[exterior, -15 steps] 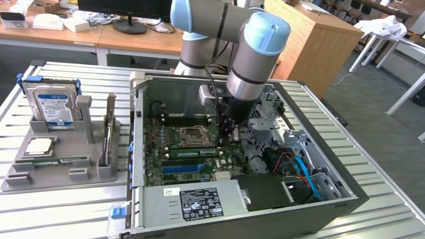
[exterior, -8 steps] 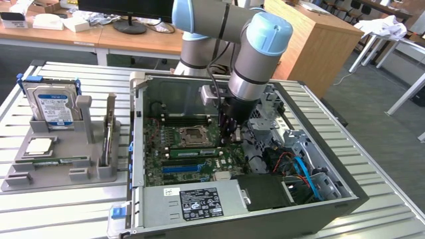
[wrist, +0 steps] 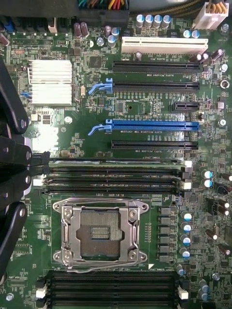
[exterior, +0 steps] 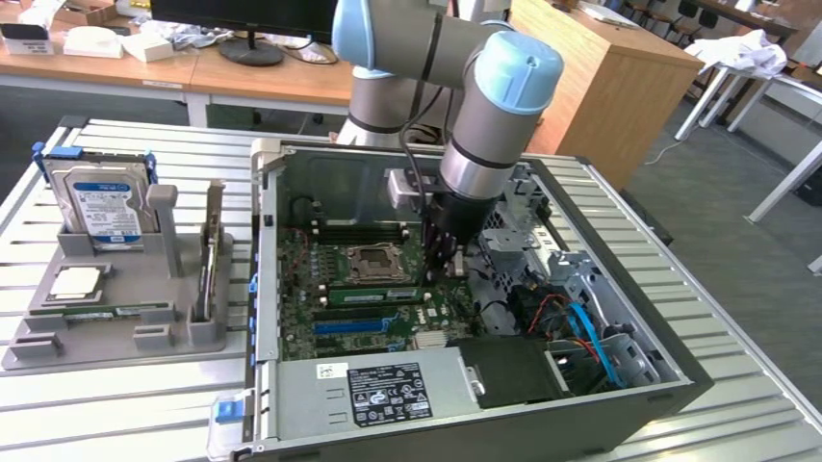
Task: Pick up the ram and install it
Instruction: 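Press down the ram until it locks into place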
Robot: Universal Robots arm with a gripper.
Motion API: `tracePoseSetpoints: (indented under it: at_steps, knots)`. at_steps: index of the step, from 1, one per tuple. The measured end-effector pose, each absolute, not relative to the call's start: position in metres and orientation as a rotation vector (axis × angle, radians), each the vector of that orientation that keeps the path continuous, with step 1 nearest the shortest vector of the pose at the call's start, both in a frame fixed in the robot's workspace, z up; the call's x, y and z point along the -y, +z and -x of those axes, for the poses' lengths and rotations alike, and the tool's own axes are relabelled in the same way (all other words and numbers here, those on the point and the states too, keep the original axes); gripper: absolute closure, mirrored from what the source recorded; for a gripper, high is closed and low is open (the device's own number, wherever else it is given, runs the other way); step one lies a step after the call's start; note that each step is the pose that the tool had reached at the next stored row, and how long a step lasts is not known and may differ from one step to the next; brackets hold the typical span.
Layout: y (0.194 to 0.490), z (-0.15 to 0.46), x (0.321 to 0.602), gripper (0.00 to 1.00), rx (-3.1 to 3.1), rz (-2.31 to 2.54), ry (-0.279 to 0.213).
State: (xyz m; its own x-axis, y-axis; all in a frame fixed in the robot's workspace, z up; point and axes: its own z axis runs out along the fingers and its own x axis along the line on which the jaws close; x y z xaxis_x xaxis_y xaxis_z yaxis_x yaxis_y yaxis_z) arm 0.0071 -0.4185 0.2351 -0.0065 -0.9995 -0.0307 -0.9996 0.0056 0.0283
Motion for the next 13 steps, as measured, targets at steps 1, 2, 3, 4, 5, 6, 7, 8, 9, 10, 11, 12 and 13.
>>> tracePoseSetpoints:
  at_steps: [1, 2, 3, 4, 5, 6, 7, 8, 9, 10, 11, 12, 13]
  knots:
    - [0.2346, -0.0071, 0.4185, 0.9, -2.226, 2.213, 0.065]
    - [0.2347, -0.0071, 0.4185, 0.9, -2.226, 2.213, 0.065]
    - [0.2347, -0.0071, 0.4186, 0.9, -2.227, 2.213, 0.065]
    - [0.2347, -0.0071, 0.4185, 0.9, -2.227, 2.213, 0.065]
    - [0.2344, -0.007, 0.4178, 0.9, -2.227, 2.212, 0.066]
    - [0.2343, -0.0071, 0.4169, 0.9, -2.227, 2.213, 0.066]
    - [0.2342, -0.0071, 0.4165, 0.9, -2.226, 2.213, 0.066]
    - [0.2342, -0.0071, 0.4164, 0.9, -2.226, 2.213, 0.066]
    - [0.2342, -0.0071, 0.4164, 0.9, -2.226, 2.213, 0.066]
    - [0.2342, -0.0071, 0.4164, 0.9, -2.226, 2.213, 0.065]
    - [0.2342, -0.0071, 0.4164, 0.9, -2.226, 2.213, 0.065]
    - [0.2338, -0.0071, 0.4163, 0.9, -2.226, 2.213, 0.066]
    - [0.233, -0.0071, 0.4163, 0.9, -2.226, 2.213, 0.066]
